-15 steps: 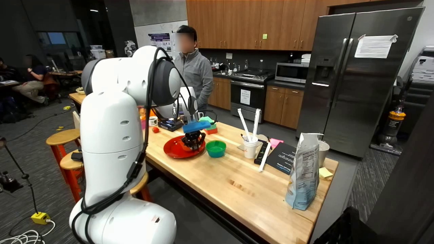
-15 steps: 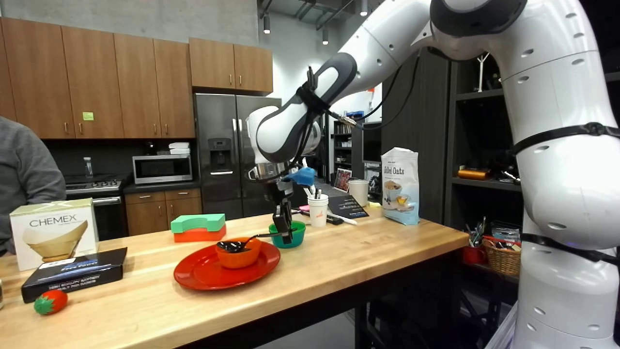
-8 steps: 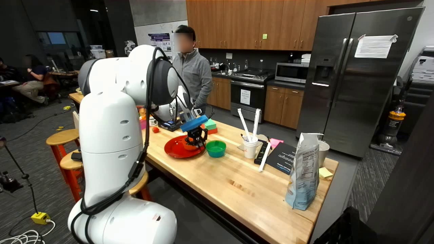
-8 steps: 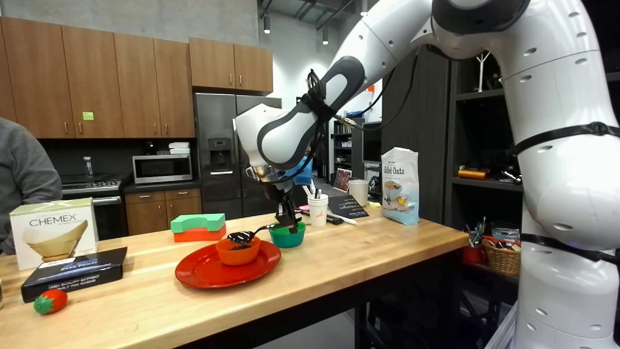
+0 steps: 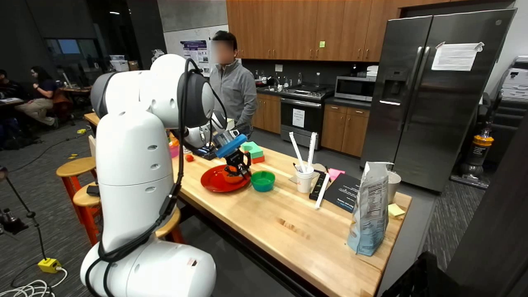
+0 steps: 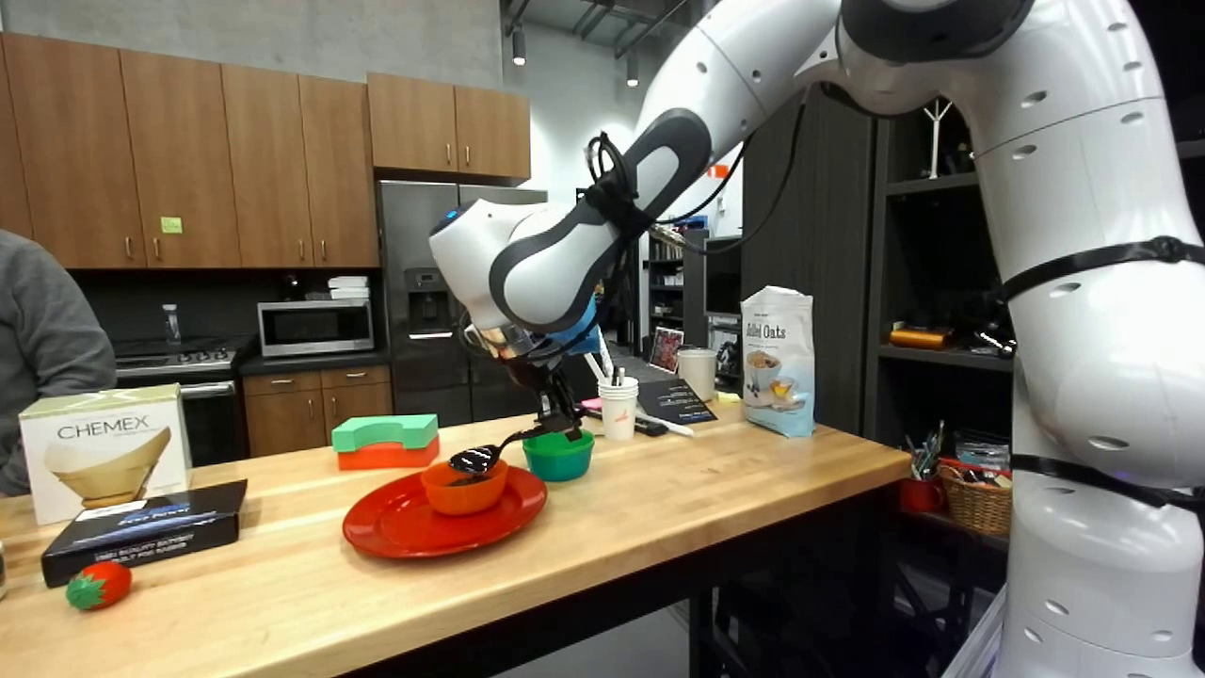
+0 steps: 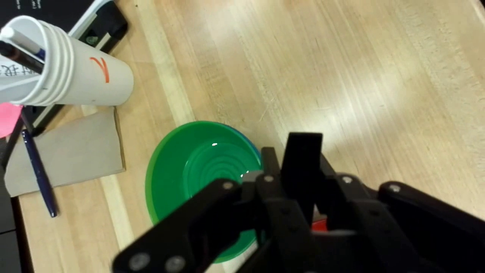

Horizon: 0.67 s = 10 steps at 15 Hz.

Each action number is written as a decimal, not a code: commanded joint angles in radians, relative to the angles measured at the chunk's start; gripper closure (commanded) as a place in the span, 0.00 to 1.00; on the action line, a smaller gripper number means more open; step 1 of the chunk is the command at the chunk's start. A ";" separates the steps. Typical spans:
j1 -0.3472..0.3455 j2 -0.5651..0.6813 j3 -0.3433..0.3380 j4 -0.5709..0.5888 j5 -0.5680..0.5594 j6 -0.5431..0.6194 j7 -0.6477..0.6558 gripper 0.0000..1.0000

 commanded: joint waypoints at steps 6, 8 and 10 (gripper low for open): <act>0.017 0.037 0.017 0.055 -0.063 -0.095 -0.003 0.76; 0.017 0.040 0.017 0.060 -0.067 -0.100 -0.003 0.76; 0.017 0.041 0.017 0.062 -0.067 -0.101 -0.003 0.76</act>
